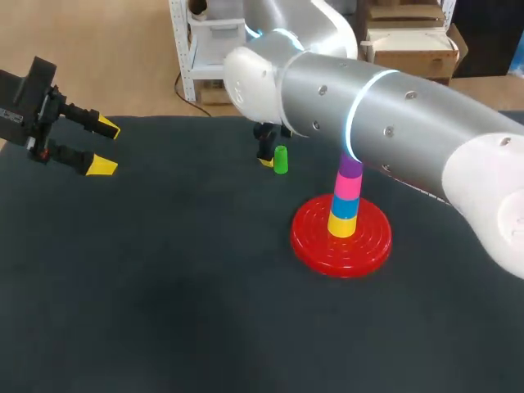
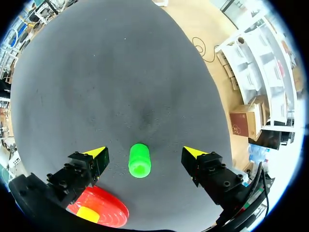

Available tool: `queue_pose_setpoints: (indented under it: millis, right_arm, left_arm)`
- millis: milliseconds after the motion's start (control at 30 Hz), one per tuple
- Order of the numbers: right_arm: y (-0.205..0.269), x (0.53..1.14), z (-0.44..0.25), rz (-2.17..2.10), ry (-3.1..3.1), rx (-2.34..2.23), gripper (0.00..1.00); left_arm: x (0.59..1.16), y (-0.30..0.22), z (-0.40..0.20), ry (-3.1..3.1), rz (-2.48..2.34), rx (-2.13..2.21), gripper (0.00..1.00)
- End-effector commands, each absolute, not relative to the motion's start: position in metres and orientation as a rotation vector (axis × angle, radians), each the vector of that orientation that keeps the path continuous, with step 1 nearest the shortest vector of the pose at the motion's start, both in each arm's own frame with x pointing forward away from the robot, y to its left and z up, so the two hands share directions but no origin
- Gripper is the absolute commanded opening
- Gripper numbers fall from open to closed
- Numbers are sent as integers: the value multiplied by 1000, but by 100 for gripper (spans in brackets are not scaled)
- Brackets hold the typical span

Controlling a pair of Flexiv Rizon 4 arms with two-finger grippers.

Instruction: Pick up and stack the cylinders on the red base in this order: pink,purple,orange,green

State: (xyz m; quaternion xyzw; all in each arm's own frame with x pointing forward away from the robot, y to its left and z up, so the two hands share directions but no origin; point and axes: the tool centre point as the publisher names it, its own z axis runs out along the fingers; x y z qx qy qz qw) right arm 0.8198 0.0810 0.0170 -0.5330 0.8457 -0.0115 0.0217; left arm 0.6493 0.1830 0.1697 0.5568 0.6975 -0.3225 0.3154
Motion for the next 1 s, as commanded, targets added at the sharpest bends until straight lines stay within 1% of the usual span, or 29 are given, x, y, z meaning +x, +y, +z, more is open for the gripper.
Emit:
queue_pose_setpoints:
  millis: [33, 367, 400, 467, 500, 533, 800, 933, 967, 1000]
  right_arm:
    - [86, 832, 19, -15, 2763, -1736, 100]
    - [80, 830, 21, -26, 2775, -1736, 100]
    - [80, 829, 21, -27, 2775, -1737, 96]
    - [80, 828, 21, -25, 2777, -1738, 74]
    - [80, 828, 21, -26, 2777, -1739, 59]
    - [80, 828, 21, -25, 2777, -1740, 49]
    - [80, 827, 18, -28, 2782, -1744, 38]
    - [82, 826, 18, -50, 2778, -1766, 24]
    - [82, 826, 18, -53, 2779, -1767, 18]
    - [82, 825, 18, -59, 2780, -1765, 6]
  left_arm:
    - [649, 183, 169, 1835, -848, 1466, 100]
    - [649, 183, 169, 1835, -848, 1466, 100]
    - [649, 183, 169, 1835, -848, 1466, 100]
    - [649, 183, 169, 1835, -848, 1466, 100]
    - [649, 183, 169, 1835, -848, 1466, 100]
    - [649, 183, 169, 1835, -848, 1466, 100]
    - [649, 183, 169, 1835, -848, 1466, 100]
    - [649, 183, 169, 1835, -848, 1466, 100]
    - [649, 183, 169, 1835, -848, 1466, 100]
    - [649, 183, 169, 1835, -848, 1466, 100]
